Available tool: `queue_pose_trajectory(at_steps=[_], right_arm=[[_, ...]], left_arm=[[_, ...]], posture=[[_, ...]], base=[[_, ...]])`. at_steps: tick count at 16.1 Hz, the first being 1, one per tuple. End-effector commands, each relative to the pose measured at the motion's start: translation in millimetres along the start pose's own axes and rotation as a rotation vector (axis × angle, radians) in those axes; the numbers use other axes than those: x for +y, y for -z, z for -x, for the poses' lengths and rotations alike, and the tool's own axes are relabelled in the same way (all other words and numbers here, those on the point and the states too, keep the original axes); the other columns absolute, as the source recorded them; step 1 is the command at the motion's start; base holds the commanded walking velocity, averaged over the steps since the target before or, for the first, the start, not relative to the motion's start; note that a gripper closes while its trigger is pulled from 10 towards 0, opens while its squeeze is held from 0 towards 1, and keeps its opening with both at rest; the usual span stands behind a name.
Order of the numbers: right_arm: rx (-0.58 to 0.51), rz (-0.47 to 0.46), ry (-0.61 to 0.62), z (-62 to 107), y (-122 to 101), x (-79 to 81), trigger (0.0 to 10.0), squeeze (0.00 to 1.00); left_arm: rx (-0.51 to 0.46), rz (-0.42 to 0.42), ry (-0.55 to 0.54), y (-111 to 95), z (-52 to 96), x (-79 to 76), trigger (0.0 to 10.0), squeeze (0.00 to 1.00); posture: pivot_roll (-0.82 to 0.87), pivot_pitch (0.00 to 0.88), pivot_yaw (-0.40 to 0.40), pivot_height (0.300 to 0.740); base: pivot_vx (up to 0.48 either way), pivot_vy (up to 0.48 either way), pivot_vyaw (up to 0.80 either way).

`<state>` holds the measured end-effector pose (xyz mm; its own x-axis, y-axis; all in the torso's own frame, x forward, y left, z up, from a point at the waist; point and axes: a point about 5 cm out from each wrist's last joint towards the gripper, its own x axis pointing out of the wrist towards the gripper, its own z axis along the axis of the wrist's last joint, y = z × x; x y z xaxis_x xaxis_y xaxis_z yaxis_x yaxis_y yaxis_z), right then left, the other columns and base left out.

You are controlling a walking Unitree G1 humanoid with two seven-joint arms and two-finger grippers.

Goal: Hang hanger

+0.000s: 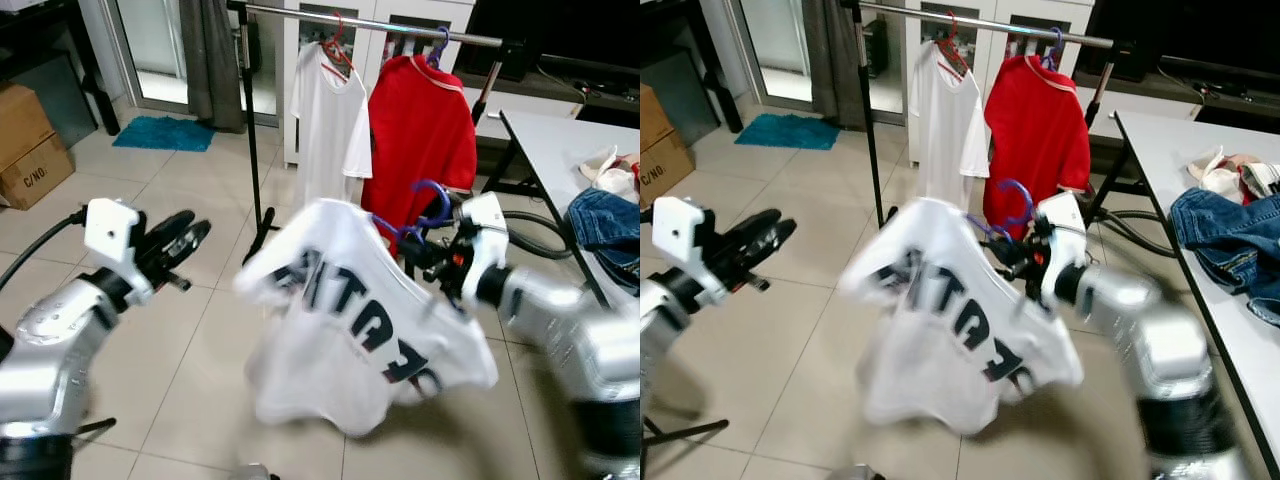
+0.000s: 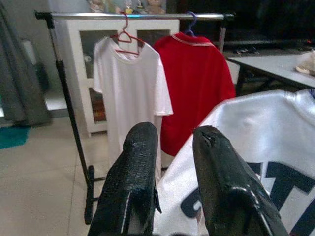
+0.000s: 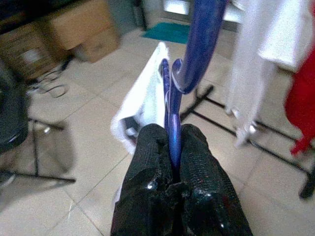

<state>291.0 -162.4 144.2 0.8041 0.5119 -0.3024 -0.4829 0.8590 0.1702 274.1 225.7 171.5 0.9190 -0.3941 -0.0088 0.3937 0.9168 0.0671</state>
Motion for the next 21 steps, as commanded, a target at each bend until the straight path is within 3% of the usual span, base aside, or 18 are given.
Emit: queue_pose_trajectory(at_steps=[1,5,9,16,21], right_arm=[[-0.028,-0.014,0.098,2.5,0.0,-5.8,10.0,0.0],[-0.115,-0.138,0.363,2.0,19.3,-1.7,10.0,0.0],[-0.132,-0.131,0.462,1.3,20.5,-1.5,10.0,0.0],[-0.128,-0.054,0.442,-4.2,15.0,2.2,10.0,0.0],[-0.176,-0.076,0.461,-5.7,2.6,3.2,10.0,0.0]], left_arm=[[0.037,0.005,-0.038,4.9,-1.2,-6.2,10.0,0.0],[0.058,-0.05,-0.1,21.7,-5.1,-33.6,10.0,0.0],[0.049,-0.044,-0.099,21.5,-16.5,-46.4,10.0,0.0],[0.037,-0.025,-0.107,18.6,-20.9,-52.5,10.0,0.0],[0.019,-0.014,-0.112,12.0,-20.3,-55.5,10.0,0.0]], posture=[[0.09,0.0,-0.028,0.74],[0.1,0.0,-0.029,0.74],[0.09,0.0,-0.019,0.74],[0.1,0.0,-0.036,0.74],[0.1,0.0,-0.049,0.74]], base=[[0.0,0.0,0.0],[0.065,0.0,0.0],[0.293,0.0,0.0],[0.358,0.0,0.23],[0.376,0.0,0.0]])
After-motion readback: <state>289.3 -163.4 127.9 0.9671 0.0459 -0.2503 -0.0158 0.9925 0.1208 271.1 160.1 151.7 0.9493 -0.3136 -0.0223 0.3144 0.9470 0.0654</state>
